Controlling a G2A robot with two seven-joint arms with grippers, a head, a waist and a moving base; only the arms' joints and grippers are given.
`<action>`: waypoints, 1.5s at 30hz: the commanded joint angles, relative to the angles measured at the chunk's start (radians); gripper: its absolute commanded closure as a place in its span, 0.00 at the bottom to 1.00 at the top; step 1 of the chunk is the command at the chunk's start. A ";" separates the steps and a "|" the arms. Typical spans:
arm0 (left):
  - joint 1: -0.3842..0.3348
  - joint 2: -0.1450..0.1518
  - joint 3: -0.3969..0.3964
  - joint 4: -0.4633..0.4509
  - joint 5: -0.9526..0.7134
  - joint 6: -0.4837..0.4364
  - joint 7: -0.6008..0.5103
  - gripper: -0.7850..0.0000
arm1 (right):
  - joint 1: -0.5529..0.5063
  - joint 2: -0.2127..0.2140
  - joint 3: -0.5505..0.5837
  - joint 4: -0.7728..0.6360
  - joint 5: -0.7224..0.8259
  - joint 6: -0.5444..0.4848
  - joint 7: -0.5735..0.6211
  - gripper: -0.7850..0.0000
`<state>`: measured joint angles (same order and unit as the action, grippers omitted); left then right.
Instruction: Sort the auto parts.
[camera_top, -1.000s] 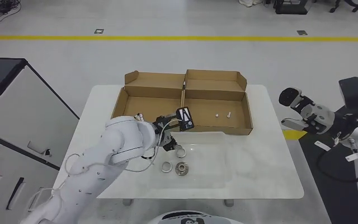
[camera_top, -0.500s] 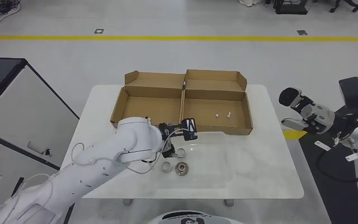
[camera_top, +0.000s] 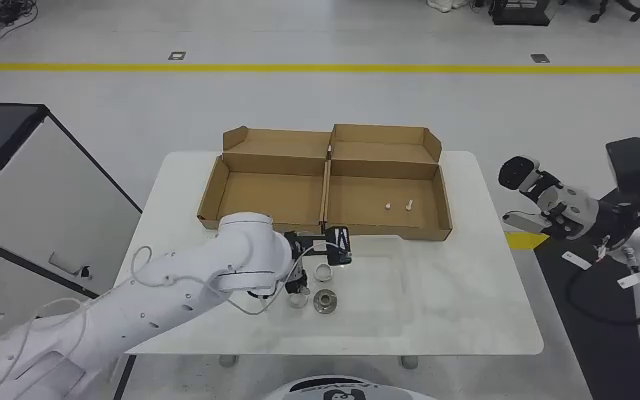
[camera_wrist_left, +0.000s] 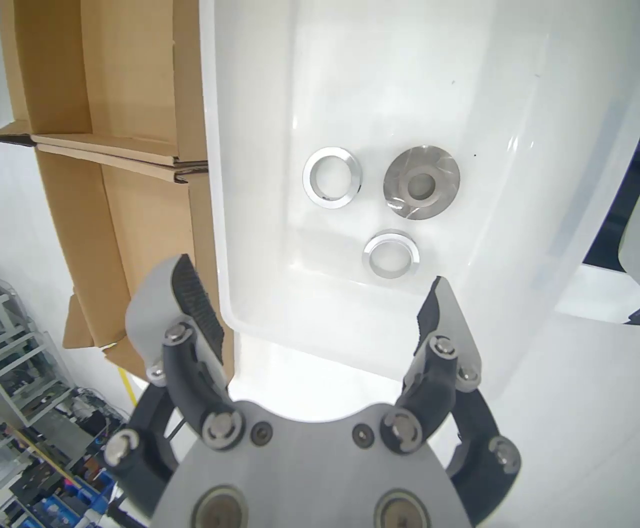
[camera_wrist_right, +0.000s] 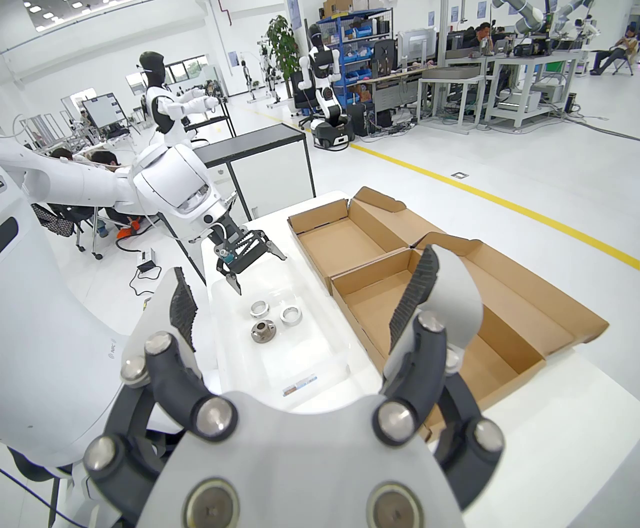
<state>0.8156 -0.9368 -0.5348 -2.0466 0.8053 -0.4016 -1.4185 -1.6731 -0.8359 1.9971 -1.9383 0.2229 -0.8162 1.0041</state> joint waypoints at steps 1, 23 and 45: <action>-0.002 -0.002 0.009 0.005 -0.009 -0.002 0.002 0.00 | 0.000 0.000 0.000 0.000 0.000 0.000 0.000 0.00; -0.006 -0.053 0.078 0.084 -0.009 0.026 0.076 0.00 | 0.000 0.000 0.000 0.000 0.000 0.000 0.000 0.00; -0.006 -0.053 0.078 0.084 -0.009 0.026 0.076 0.00 | 0.000 0.000 0.000 0.000 0.000 0.000 0.000 0.00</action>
<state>0.8095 -0.9895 -0.4563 -1.9627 0.7963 -0.3753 -1.3427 -1.6731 -0.8359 1.9971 -1.9383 0.2229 -0.8162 1.0041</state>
